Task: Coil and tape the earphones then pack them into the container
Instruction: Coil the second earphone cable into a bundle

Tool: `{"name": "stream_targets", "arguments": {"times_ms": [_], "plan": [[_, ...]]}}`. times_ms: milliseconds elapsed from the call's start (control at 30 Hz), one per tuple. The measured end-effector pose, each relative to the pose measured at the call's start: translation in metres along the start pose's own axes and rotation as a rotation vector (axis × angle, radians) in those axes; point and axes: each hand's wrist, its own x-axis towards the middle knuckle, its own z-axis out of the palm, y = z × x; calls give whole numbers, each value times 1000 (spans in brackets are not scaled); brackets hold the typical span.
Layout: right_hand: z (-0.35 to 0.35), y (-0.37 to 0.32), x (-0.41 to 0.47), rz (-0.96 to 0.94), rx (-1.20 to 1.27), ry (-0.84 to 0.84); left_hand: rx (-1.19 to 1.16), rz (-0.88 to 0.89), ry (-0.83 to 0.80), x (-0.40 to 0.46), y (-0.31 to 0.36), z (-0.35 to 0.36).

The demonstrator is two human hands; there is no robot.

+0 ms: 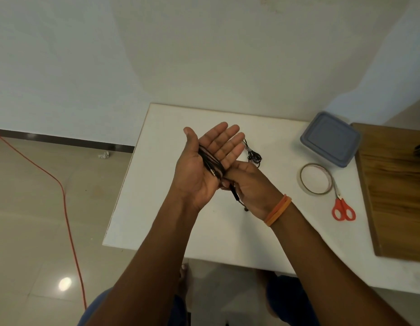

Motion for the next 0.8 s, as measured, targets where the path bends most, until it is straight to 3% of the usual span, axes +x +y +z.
{"name": "stream_targets", "arguments": {"times_ms": [100,267,467,600,800], "plan": [[0,-6,-4,38,-40,-23,24,48,21,2,4,-4],[7,-5,-6,11,-412,-51,102,134,124,5,8,-9],[3,-10,-10,-52,-570,-24,253,222,265,8,13,-16],[-8,-23,-13,-105,-665,-40,478,276,319,8,11,-16],[-13,-34,-19,-161,-709,-103,1010,167,204,2,-3,-18]]}}
